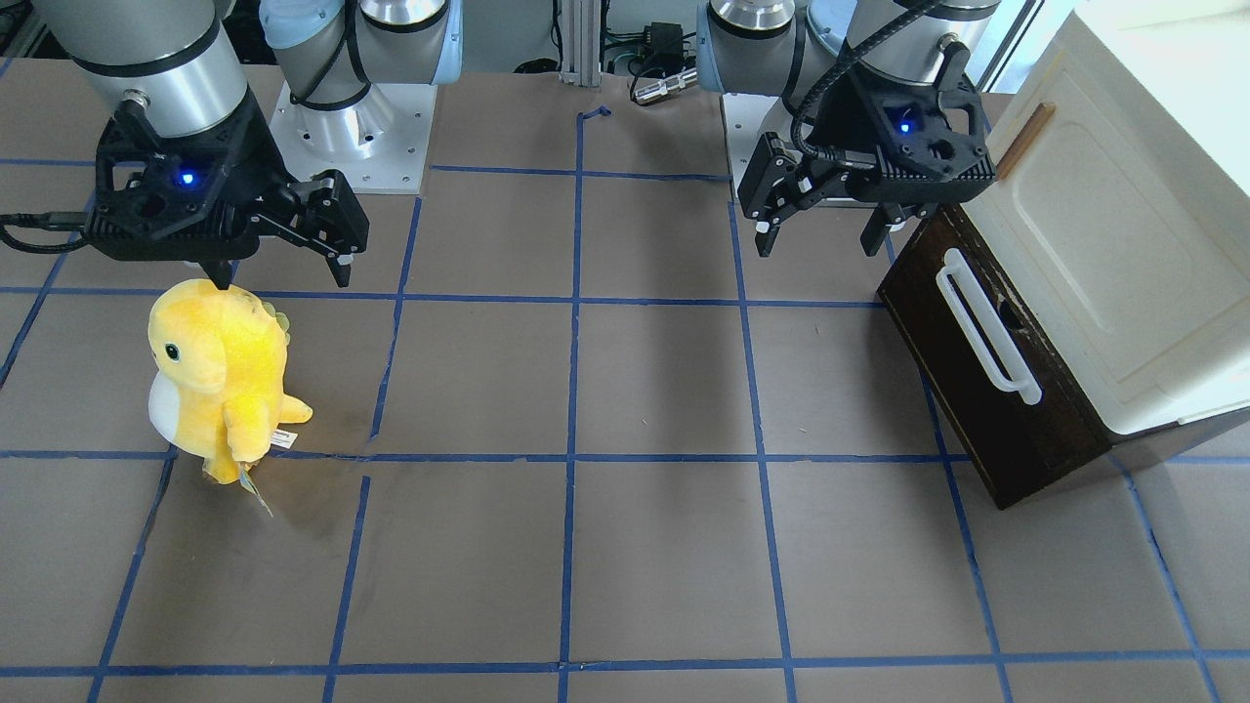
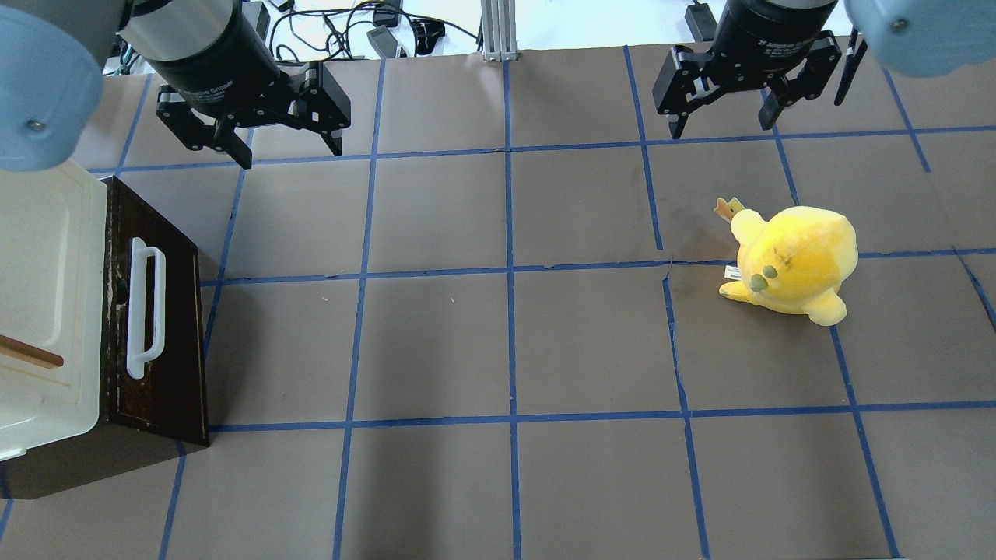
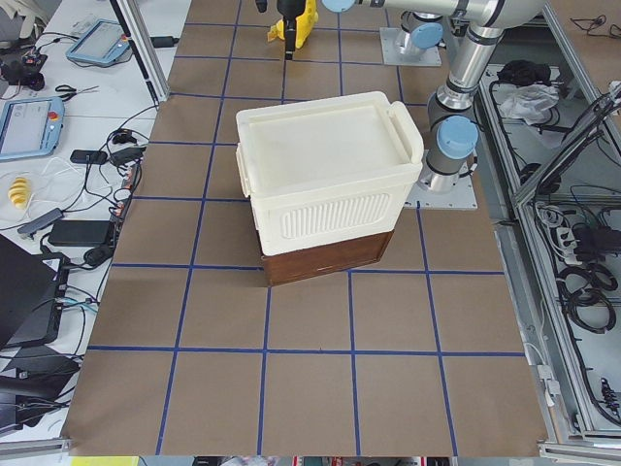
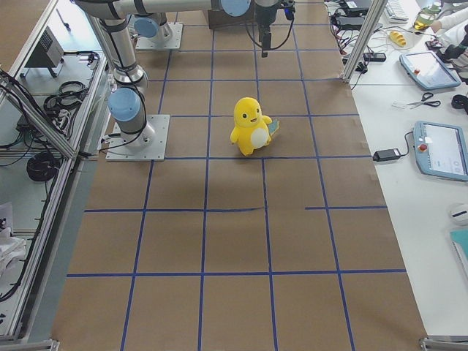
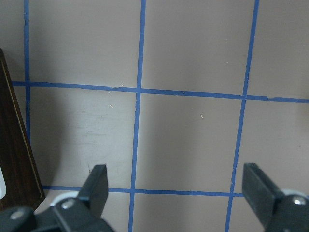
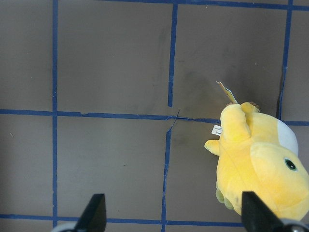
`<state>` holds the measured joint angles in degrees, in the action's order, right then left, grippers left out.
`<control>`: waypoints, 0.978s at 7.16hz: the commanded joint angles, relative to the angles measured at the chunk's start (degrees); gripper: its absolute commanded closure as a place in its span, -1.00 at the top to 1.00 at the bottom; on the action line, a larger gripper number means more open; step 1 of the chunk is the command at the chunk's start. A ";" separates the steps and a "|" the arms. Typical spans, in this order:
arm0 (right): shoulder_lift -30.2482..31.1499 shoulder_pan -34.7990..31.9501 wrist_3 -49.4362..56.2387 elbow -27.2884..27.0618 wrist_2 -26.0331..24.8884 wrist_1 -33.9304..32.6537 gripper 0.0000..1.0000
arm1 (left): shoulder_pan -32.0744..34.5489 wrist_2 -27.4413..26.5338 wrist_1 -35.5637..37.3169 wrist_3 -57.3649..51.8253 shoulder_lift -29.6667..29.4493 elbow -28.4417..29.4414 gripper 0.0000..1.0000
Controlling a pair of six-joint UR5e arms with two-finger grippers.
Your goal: Pull drawer sideways
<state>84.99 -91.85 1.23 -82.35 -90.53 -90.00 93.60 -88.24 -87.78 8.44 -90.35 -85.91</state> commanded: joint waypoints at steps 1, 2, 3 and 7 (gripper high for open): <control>0.00 0.00 0.00 0.00 0.00 0.00 1.00 | 0.00 0.00 -0.11 0.00 0.09 -0.04 1.00; 0.00 0.00 0.00 0.00 0.00 0.00 1.00 | 0.00 0.00 -0.03 0.00 0.09 -0.04 1.00; 0.00 0.00 0.00 0.00 0.00 0.00 1.00 | -0.09 0.00 -0.03 0.00 -0.08 -0.22 1.00; 0.00 0.00 0.00 0.00 0.00 0.00 1.00 | 0.00 -7.18 -0.82 0.70 -2.63 -2.14 1.00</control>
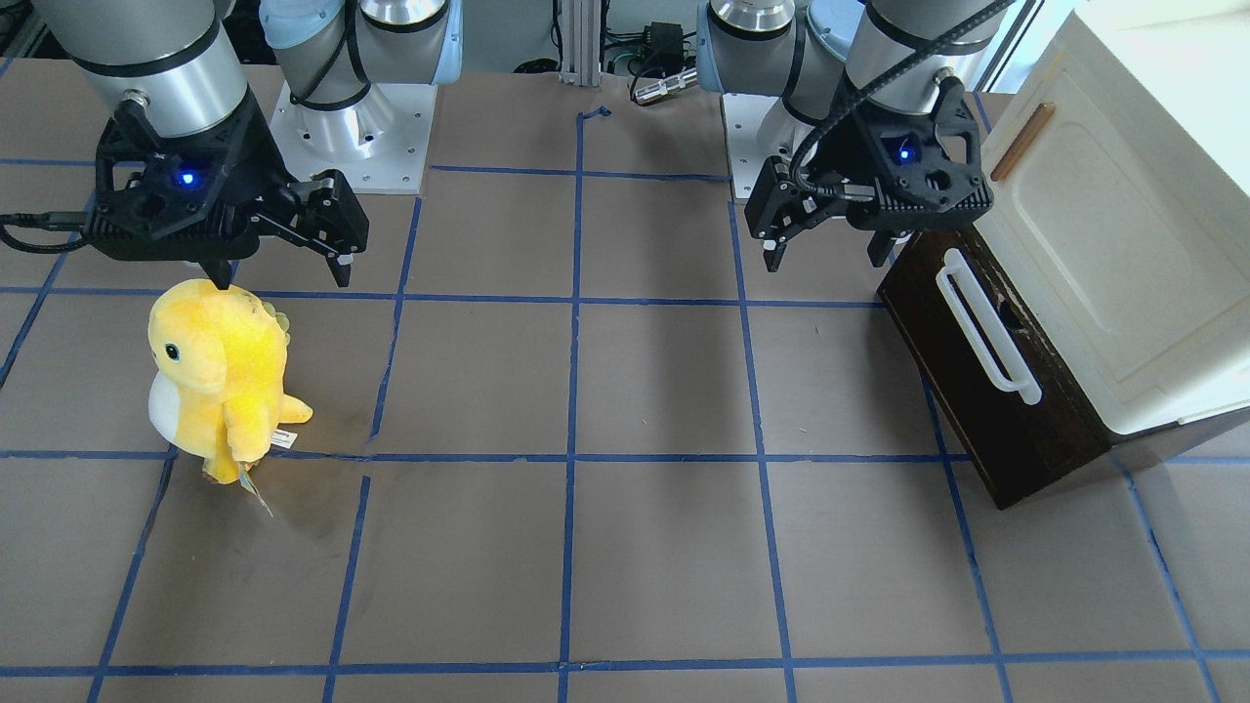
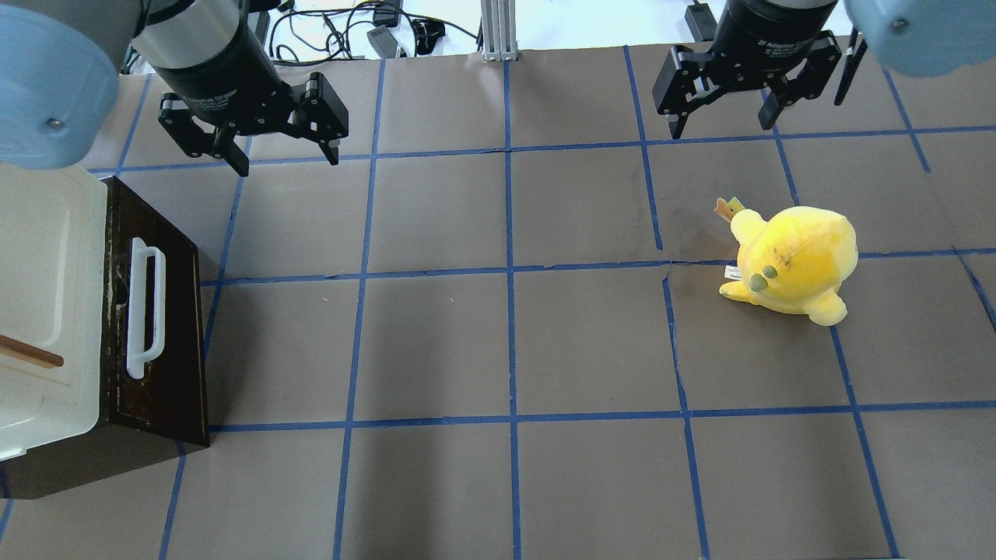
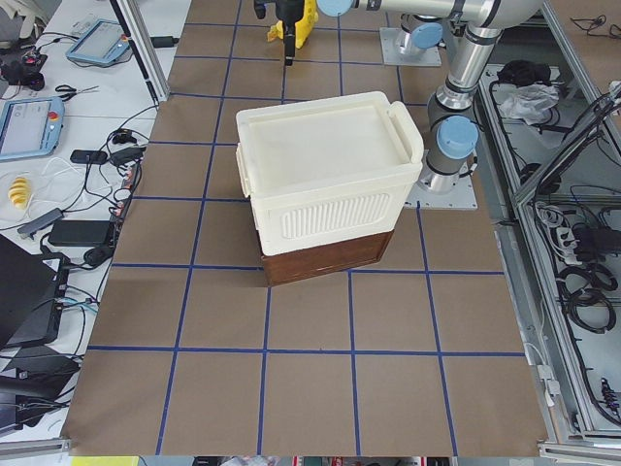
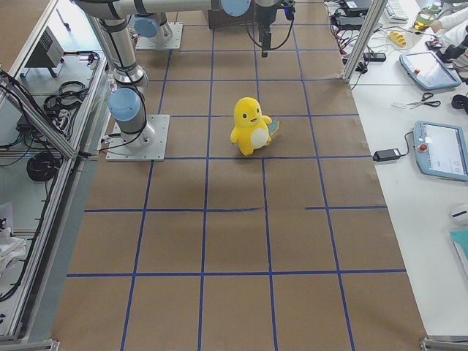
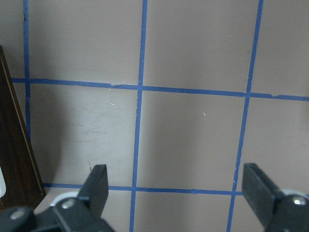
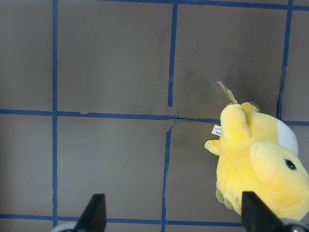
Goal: Pull drawer sideways
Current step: 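Move the left gripper down toward the white drawer handle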
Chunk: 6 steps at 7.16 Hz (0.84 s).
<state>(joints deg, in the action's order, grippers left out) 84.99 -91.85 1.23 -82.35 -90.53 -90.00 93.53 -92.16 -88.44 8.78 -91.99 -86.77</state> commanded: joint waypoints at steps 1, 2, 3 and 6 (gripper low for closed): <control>0.00 0.00 0.00 0.00 0.00 0.00 1.00 | 0.25 -8.34 -0.32 0.53 -0.91 -4.26 1.00; 0.00 0.00 0.00 0.00 0.00 0.00 1.00 | 0.60 -15.18 -1.02 0.88 -1.70 -6.90 1.00; 0.00 0.00 0.00 0.00 0.00 0.00 1.00 | 1.38 -17.68 -0.77 2.98 -3.44 -9.71 1.00; 0.00 0.00 0.00 0.00 0.00 0.00 1.00 | 3.06 -33.21 -0.94 8.60 -9.16 -15.26 1.00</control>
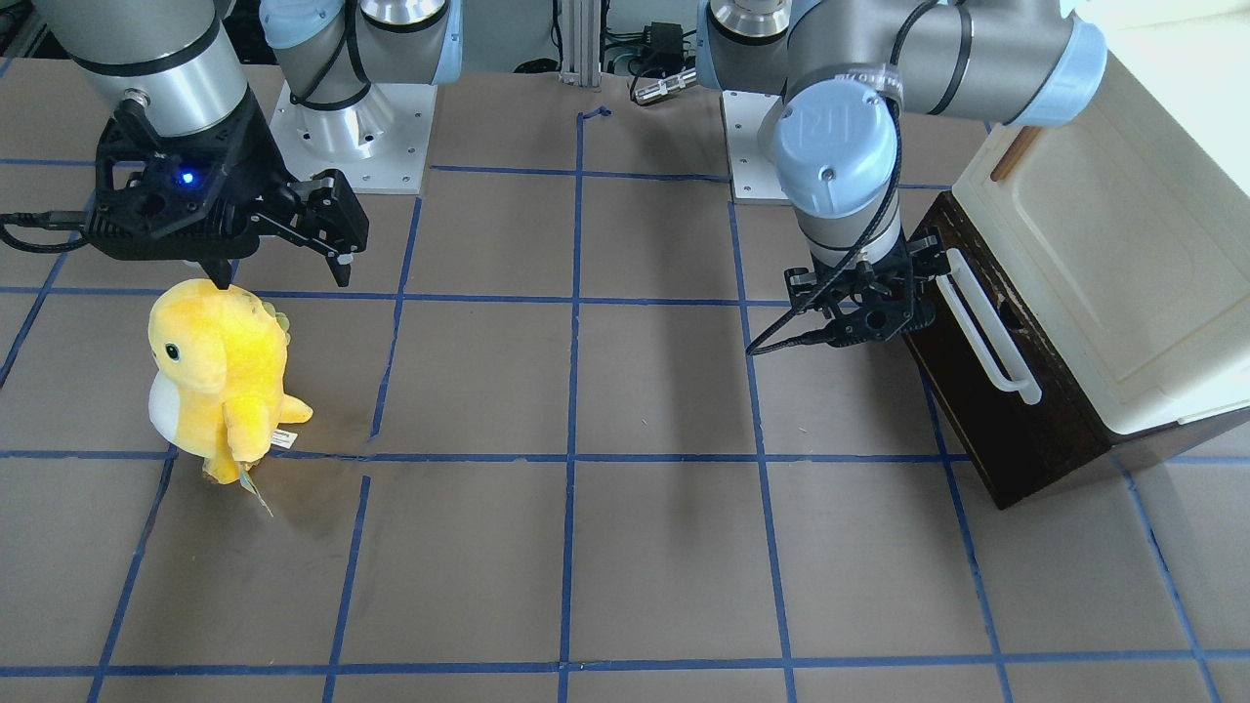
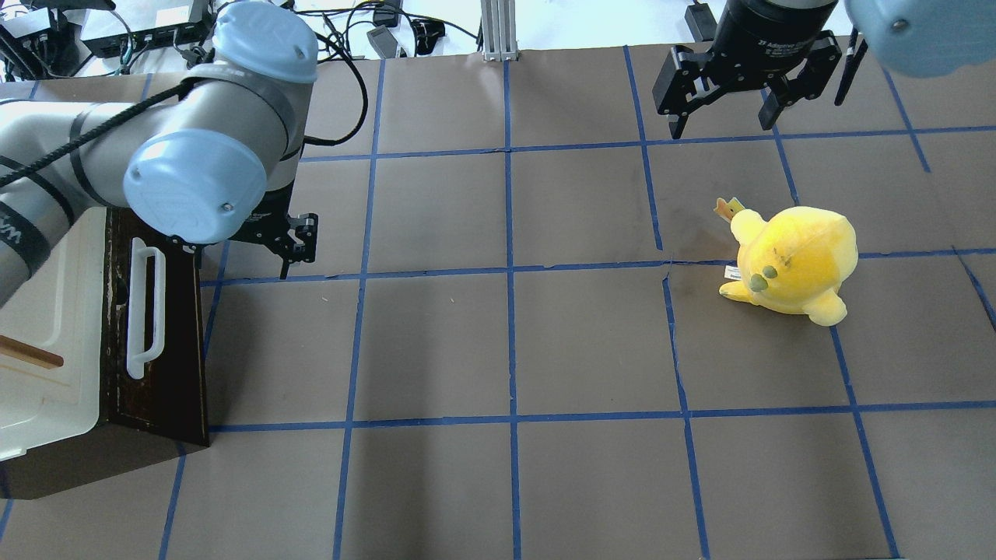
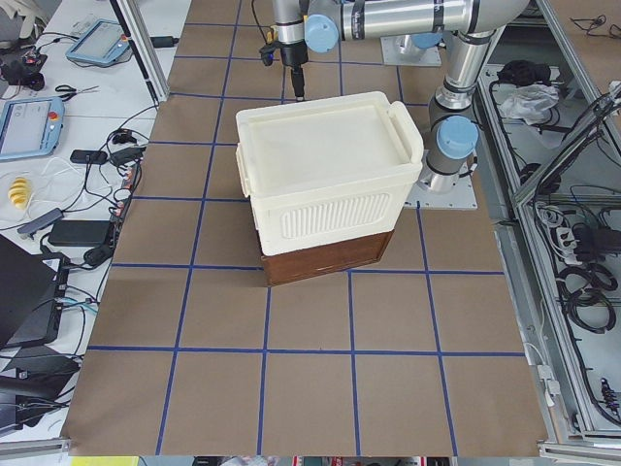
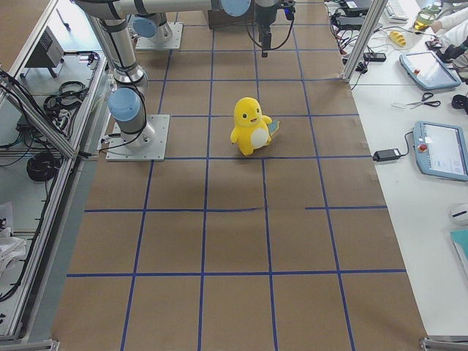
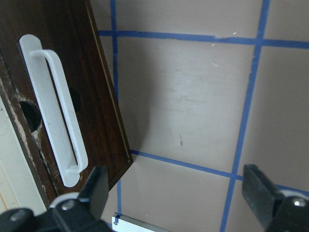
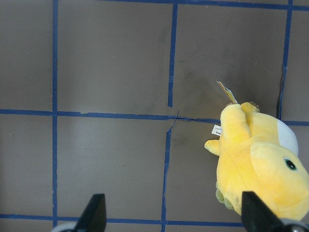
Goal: Pull drawer sideways
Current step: 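Move the left gripper down toward the white drawer handle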
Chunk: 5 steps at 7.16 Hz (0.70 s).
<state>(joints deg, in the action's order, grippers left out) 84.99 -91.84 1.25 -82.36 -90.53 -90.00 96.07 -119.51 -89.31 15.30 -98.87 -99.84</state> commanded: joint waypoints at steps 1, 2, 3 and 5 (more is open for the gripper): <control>0.00 0.00 -0.02 0.00 0.00 0.00 1.00 | 0.95 -9.39 -0.07 2.54 -3.94 -3.51 1.00; 0.00 0.00 -0.02 0.00 0.00 0.00 1.00 | 1.48 -11.95 -0.94 2.72 -5.26 -3.61 1.00; 0.00 0.00 -0.02 0.00 0.00 0.00 1.00 | 1.66 -15.02 -2.86 4.81 -6.93 -3.61 1.00; 0.00 0.00 -0.02 0.00 0.00 0.00 1.00 | 1.92 -18.37 -5.51 8.50 -9.66 -3.61 1.00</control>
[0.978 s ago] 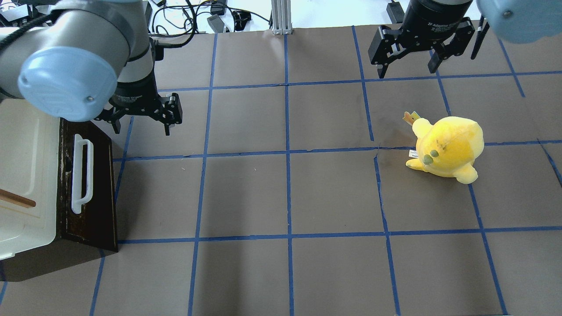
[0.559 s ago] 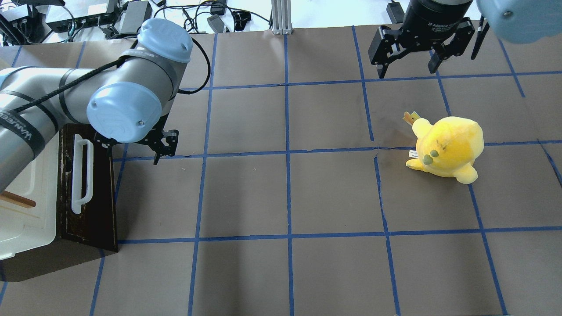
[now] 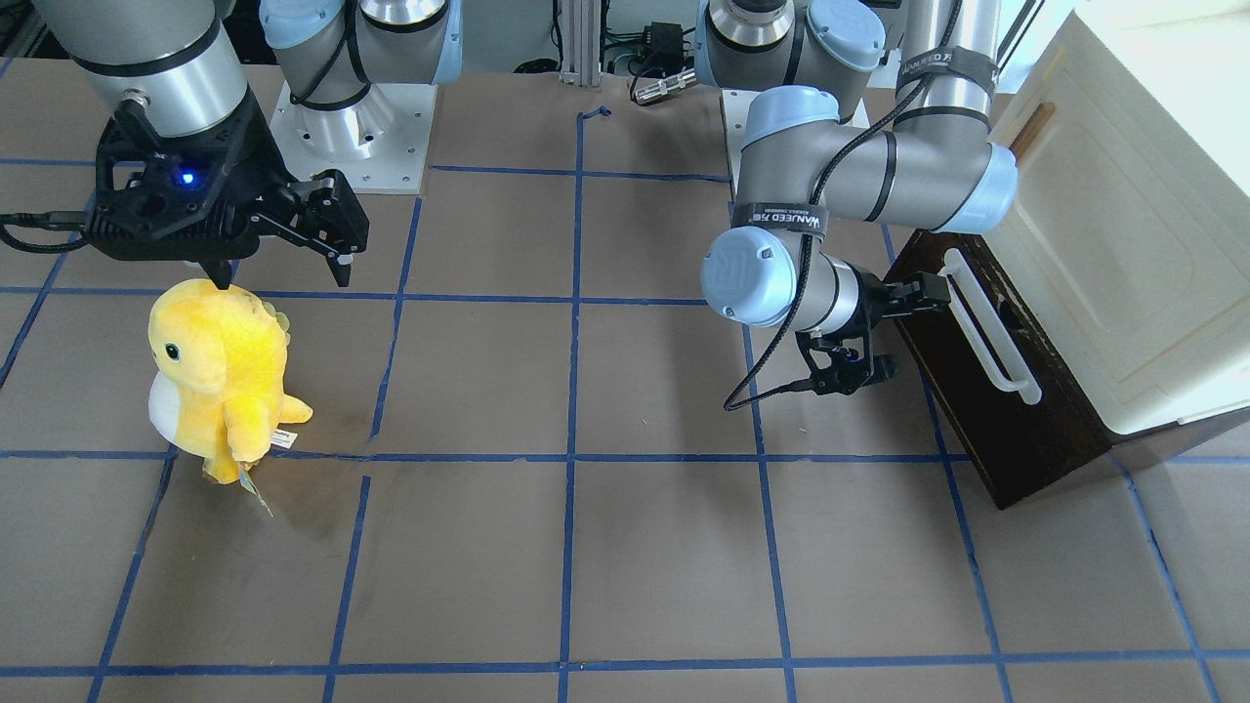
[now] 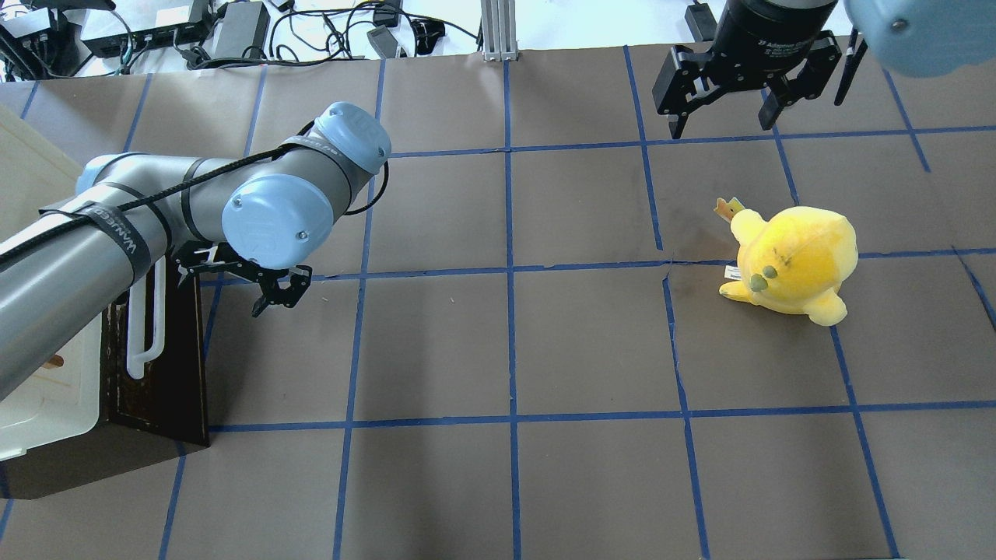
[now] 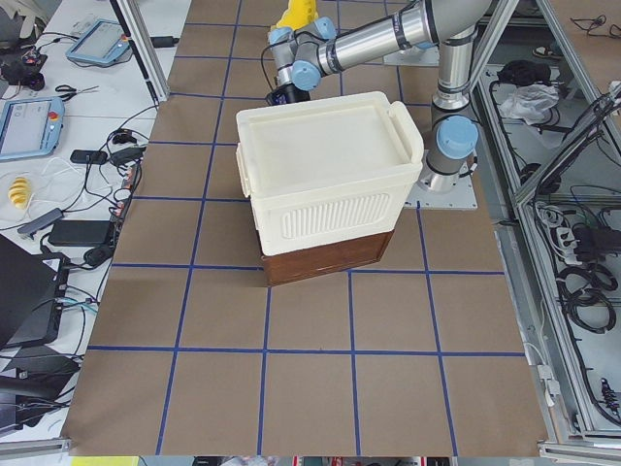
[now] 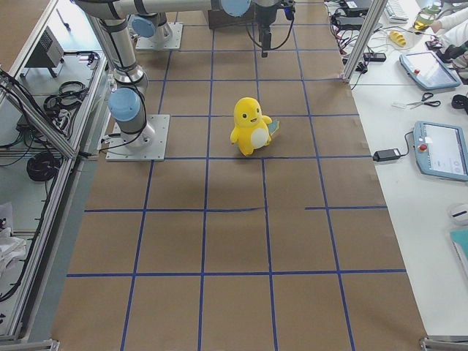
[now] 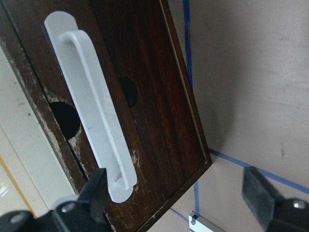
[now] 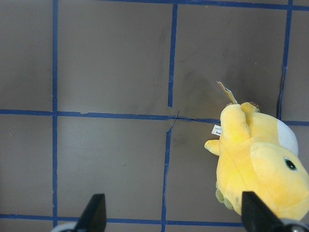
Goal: Pull drawer sideways
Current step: 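Align the left gripper on the white handle and close on it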
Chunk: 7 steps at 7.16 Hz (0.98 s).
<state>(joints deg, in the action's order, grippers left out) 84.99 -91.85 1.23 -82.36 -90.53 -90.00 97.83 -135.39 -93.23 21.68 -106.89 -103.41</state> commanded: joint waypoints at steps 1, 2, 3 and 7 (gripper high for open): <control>0.00 0.00 0.09 0.00 0.00 0.00 1.00 | 0.16 -5.04 -3.26 4.49 -2.61 -0.04 1.00; 0.00 0.00 0.00 0.00 0.00 0.00 1.00 | 0.16 -9.32 -5.97 7.30 -3.49 -0.13 1.00; 0.00 0.00 0.00 0.00 0.00 0.00 1.00 | 0.08 -9.89 -6.61 8.81 -4.02 0.05 1.00; 0.00 0.00 0.00 0.00 0.00 0.00 1.00 | -0.36 -11.92 -6.79 9.79 -5.26 -0.04 1.00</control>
<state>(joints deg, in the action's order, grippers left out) 84.99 -91.85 1.23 -82.36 -90.53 -90.00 97.54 -147.12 -99.98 31.04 -111.80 -103.44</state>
